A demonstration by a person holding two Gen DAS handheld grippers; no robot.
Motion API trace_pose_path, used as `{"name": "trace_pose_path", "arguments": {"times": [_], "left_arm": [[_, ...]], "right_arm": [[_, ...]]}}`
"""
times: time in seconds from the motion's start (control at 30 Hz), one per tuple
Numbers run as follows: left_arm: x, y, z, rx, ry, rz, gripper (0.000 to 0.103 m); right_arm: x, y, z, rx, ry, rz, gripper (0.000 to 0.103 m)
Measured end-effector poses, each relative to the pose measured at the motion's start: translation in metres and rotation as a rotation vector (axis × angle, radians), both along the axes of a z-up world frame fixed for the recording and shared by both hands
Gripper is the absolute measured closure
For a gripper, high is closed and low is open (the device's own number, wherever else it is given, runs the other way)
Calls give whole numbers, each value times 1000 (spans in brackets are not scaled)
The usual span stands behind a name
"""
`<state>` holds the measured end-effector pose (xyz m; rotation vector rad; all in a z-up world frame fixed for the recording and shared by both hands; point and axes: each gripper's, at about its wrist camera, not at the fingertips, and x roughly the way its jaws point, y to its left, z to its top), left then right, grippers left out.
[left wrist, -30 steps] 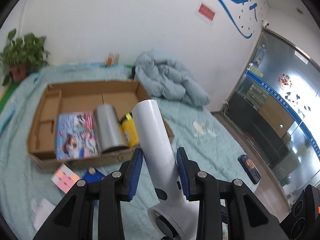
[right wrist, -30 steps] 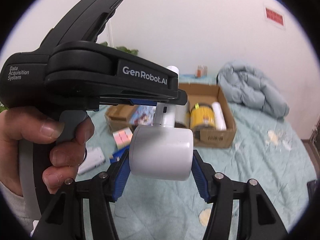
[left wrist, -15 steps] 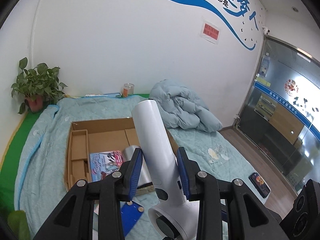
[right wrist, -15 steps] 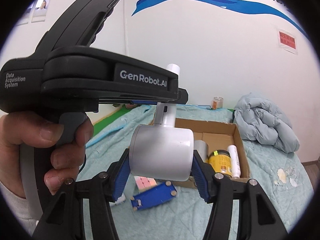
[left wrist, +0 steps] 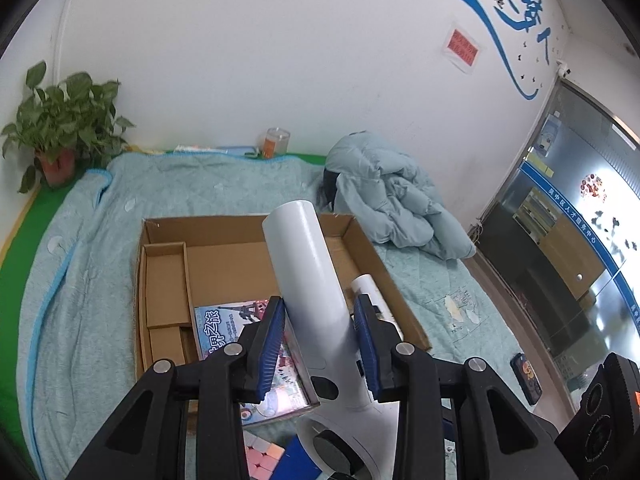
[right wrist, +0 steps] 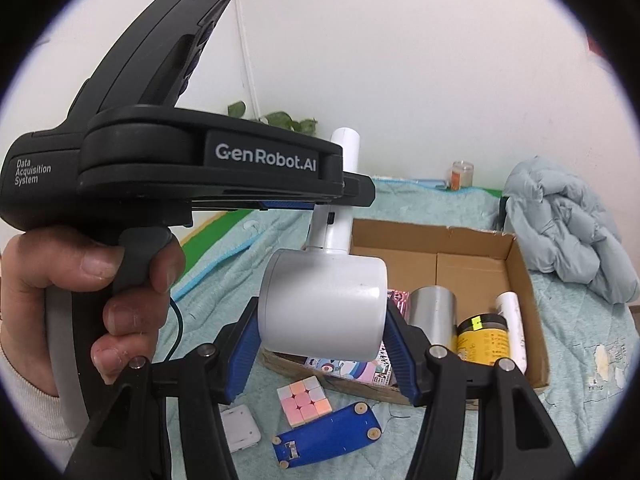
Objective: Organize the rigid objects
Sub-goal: 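Lift the white fan with both grippers and carry it over the box, then lower the fan into the box compartment and open both grippers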
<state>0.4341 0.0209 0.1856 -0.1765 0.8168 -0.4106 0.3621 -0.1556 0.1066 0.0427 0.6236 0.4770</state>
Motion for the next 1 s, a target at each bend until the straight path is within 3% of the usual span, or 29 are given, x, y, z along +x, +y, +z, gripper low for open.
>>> {"name": "trace_pose_path", "arguments": {"times": [0.17, 0.6, 0.9, 1.0], "left_arm": [[42, 22, -45, 3, 70, 1, 71], [142, 122, -124, 41, 210, 44, 71], [179, 164, -212, -41, 350, 73, 72], [181, 166, -225, -77, 361, 62, 73]], "right_arm": [[28, 17, -22, 2, 89, 12, 46], [121, 92, -67, 67, 331, 79, 45], [151, 129, -119, 11, 471, 48, 45], [155, 129, -133, 3, 503, 24, 46]]}}
